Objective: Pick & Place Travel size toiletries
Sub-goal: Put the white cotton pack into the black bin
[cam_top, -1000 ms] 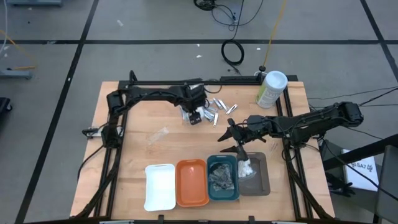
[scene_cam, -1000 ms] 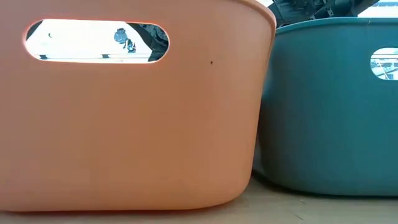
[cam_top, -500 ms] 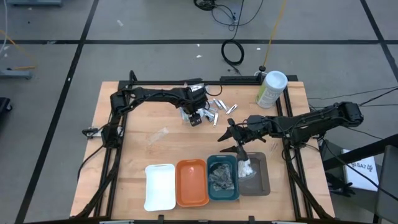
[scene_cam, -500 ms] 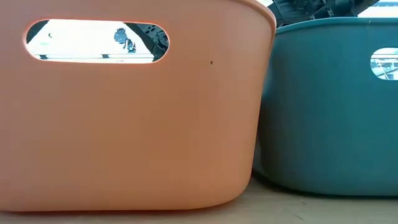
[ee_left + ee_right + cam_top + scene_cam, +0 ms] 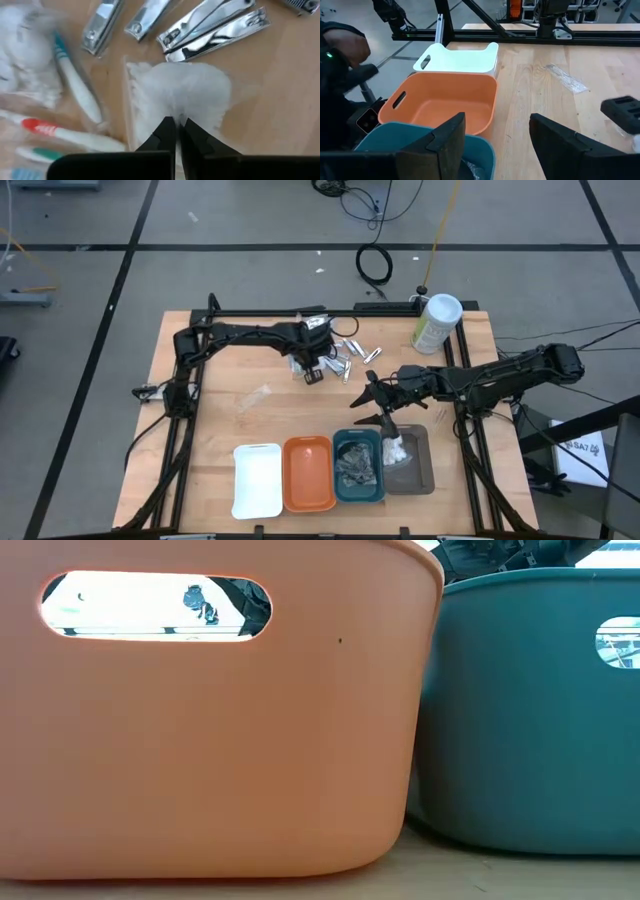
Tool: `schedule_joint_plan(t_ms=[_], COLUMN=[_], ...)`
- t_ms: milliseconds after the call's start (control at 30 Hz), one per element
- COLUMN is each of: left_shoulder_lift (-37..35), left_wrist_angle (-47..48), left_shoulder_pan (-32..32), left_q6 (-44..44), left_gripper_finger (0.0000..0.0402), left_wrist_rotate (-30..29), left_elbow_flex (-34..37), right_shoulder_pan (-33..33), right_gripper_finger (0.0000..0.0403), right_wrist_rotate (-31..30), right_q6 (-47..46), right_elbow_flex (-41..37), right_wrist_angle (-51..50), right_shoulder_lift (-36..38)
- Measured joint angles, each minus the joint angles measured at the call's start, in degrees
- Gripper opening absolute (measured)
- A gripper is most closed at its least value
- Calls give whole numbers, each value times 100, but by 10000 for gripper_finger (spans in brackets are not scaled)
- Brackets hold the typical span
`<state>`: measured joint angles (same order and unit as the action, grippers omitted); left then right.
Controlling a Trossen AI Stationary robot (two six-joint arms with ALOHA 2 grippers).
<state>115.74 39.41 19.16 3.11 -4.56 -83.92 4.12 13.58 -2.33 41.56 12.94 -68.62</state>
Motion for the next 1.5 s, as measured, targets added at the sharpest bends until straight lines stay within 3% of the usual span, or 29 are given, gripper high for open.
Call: schedule_joint_plan(t_ms=[200, 333, 533, 633, 733, 967, 1067, 1200, 1500], left_shoulder_lift=[-762, -1403, -1816, -1812, -1827, -1818, -1814, -1818, -1818], left_wrist_angle=[34, -27, -341, -950, -1895, -3553, -3911, -4209, -4177], left_shoulder_pan=[-325, -736, -1458, -1724, -1937, -2306, -2427, -2538, -2566], left_q6=[303, 1001, 2656, 3311, 4062, 5434, 5666, 5885, 5734], left_gripper_finger=[1, 0, 0, 0, 0, 0, 0, 0, 0], left_wrist_rotate=[-396, -1016, -3097, -4077, -4524, -4801, -4776, -4747, -4672], left_elbow_flex=[4, 4, 102, 236, 547, 1178, 1259, 1259, 1259], right_shoulder_pan=[0, -10, -168, -380, -665, -1378, -1607, -1797, -1889], right_gripper_finger=[208, 208, 208, 208, 208, 208, 208, 216, 280], right_wrist_rotate=[-216, -929, -2280, -2422, -2406, -2344, -1783, -1443, -912], right_q6=[10, 46, -80, -320, -560, -1363, -1668, -1726, -1972], right_elbow_flex=[0, 0, -31, -251, -586, -1187, -1264, -1250, -804], right_wrist_angle=[-32, -163, -86, 606, 1636, 3442, 3993, 4529, 5373], right_shoulder_lift=[0, -1, -9, -105, -186, -280, -391, -779, -1746])
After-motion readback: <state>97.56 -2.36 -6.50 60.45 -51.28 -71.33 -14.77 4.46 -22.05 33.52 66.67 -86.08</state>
